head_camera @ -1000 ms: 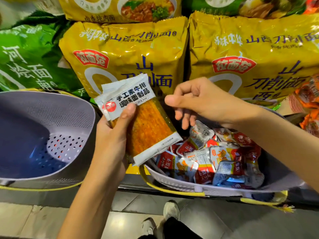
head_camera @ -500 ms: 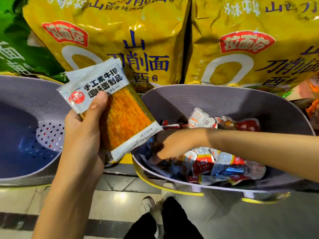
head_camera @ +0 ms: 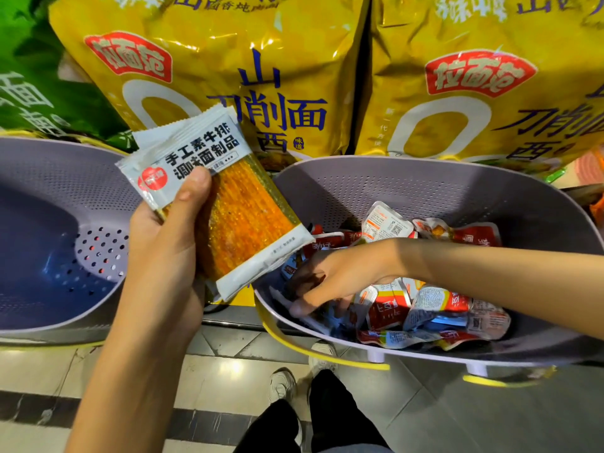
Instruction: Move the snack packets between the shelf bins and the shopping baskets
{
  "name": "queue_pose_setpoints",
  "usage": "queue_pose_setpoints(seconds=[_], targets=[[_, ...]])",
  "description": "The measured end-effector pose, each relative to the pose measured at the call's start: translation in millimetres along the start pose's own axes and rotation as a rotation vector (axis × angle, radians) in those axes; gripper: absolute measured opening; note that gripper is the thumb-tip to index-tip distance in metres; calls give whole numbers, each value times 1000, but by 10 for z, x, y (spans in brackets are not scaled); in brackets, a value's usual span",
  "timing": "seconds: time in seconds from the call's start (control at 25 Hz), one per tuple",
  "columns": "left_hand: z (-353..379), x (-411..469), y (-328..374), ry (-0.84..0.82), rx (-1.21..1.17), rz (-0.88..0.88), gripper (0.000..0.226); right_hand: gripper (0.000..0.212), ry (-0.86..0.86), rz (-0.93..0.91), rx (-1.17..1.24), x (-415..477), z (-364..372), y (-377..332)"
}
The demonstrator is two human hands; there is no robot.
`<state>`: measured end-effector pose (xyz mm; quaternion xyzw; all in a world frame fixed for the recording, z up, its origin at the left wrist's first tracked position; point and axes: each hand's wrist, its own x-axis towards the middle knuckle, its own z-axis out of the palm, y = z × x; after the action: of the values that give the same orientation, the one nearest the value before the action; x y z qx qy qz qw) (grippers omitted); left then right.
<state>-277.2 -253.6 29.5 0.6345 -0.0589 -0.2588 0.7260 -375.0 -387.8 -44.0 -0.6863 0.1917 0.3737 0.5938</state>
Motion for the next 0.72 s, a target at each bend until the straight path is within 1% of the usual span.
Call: queue_pose_setpoints(seconds=[0.04,0.12,0.16,0.24,0.28,0.36,0.44,0.52,0.56,0.64,0.72], targets=[[-2,-6,2,-2,-3,-1,32,38,3,-1,-14,-5,7,-12],[-5,-17,0,10,-3,-2,36,14,15,16,-32,-40,27,-62],[-6,-22,0,19,1,-3,34,11,21,29,-53,-71,32,-96],[0,-26,3,26,-12,-5,25,28,60,62,-127,-158,40,-161],[3,-32,5,24,-22,-5,20,34,110,68,-165,-208,45,-174],[3,-42,5,19,-40,-12,15,36,282,42,-179,-244,10,-119],[-14,-45,8,7,-62,-29,14,23,465,10,-92,-262,-57,-24],[-25,-44,25,-31,-90,-66,19,12,604,15,43,-346,-127,16],[-27,-45,35,-48,-103,-90,21,11,650,-1,153,-416,-173,28],[-39,-40,51,-70,-124,-124,17,15,697,-98,363,-648,-263,-13],[-50,-35,70,-97,-133,-151,17,17,719,-233,406,-989,-321,-99]])
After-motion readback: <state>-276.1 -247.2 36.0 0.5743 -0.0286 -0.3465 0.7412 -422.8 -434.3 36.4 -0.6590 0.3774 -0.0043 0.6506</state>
